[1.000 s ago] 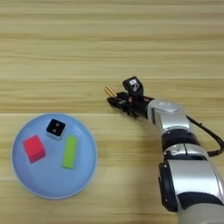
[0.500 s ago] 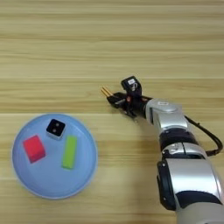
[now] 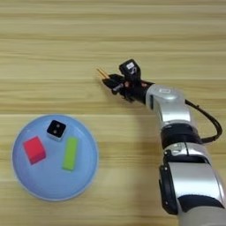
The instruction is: Move the objects on the table
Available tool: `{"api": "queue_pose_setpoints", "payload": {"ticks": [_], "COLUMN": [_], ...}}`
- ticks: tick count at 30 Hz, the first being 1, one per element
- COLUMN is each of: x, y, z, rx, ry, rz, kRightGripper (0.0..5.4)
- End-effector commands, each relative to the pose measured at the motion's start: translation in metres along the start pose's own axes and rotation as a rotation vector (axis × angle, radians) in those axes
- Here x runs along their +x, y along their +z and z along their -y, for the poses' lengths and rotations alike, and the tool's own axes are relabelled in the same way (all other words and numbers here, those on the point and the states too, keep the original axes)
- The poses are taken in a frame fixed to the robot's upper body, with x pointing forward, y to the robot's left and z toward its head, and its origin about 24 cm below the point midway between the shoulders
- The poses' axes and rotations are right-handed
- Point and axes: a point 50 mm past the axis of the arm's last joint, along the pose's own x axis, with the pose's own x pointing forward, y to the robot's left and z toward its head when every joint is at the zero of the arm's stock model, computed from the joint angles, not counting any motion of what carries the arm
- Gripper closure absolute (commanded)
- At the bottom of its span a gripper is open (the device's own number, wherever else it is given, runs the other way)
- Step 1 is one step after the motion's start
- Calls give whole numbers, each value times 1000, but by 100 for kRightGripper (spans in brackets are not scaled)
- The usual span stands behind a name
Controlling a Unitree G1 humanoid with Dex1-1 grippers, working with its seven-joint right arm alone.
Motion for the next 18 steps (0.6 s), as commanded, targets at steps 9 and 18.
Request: {"api": "queue_pose_setpoints", "payload": {"ticks": [9, 18], "x": [-21, -31], "y": [70, 78], "z": [-16, -41], "rx": [-165, -218], "ry": [49, 167], "rz": [202, 237], "kRightGripper": [450, 450]}}
